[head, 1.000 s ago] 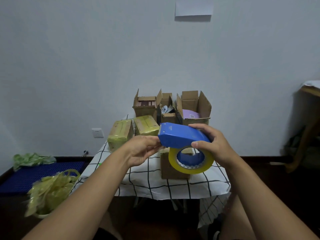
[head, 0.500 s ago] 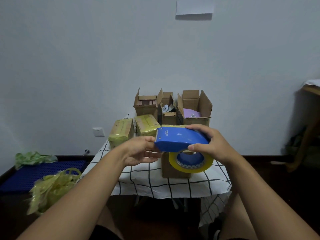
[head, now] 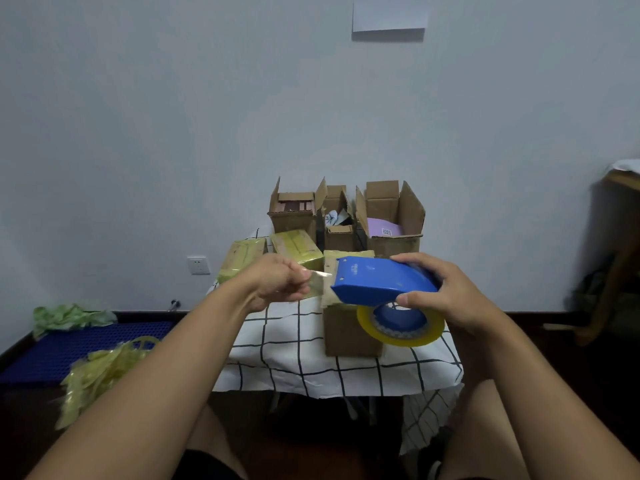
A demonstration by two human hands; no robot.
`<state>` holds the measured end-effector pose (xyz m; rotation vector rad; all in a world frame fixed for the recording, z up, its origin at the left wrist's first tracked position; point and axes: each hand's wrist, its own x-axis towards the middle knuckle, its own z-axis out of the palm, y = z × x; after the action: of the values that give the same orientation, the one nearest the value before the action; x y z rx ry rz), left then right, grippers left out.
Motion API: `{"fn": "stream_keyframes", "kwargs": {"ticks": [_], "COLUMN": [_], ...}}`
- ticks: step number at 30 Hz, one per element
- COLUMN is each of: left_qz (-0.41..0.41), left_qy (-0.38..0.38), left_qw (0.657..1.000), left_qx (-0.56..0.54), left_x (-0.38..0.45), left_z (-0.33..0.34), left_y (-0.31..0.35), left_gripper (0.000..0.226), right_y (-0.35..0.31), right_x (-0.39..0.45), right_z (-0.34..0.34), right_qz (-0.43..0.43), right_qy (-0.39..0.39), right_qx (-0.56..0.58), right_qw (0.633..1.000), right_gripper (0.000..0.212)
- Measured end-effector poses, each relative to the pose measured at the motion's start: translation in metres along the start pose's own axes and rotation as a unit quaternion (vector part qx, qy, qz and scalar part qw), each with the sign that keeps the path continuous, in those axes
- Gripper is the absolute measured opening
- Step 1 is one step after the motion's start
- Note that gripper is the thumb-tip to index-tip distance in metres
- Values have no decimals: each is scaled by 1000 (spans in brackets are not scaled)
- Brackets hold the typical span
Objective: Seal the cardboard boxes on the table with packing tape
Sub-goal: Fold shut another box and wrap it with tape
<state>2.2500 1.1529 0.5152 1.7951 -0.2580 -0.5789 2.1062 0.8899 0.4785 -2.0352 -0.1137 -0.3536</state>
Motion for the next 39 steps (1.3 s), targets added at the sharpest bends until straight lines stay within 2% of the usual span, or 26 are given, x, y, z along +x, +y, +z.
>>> {"fn": "stream_keyframes", "kwargs": {"ticks": [4, 10, 15, 21, 27, 34, 36, 37, 39], "left_qz": [9, 34, 56, 66, 67, 74, 70, 66, 56], "left_qy": [20, 58, 85, 84, 90, 147, 157, 158, 152], "left_qw": [1000, 995, 992, 994, 992, 984, 984, 984, 987], "left_qx": [18, 73, 69, 11, 63, 61, 48, 39, 22], "left_x": [7, 14, 21, 19, 12, 15, 18, 19, 19], "left_z": [-16, -3, 18, 42, 52, 72, 74, 74, 74], "left_y": [-1, -1, -9, -18, -19, -37, -39, -40, -43], "left_gripper": [9, 13, 14, 12, 5, 5, 5, 6, 22], "right_y": [2, 5, 10, 8, 17, 30, 33, 34, 36], "right_x": [-8, -6, -5, 9, 15, 10, 9, 9, 10], "right_z": [-30, -48, -60, -84, -97, -96, -96, -95, -96], "right_qz": [3, 10, 20, 34, 38, 47, 48, 50, 54], "right_qy": [0, -6, -13, -17, -39, -41, -41, -44, -49], "right_qx": [-29, -60, -78, -102, -105, -105, -103, -102, -102], "right_qw": [1000, 998, 997, 994, 993, 992, 993, 993, 992], "right_gripper": [57, 58, 54, 50, 63, 51, 55, 59, 62]}}
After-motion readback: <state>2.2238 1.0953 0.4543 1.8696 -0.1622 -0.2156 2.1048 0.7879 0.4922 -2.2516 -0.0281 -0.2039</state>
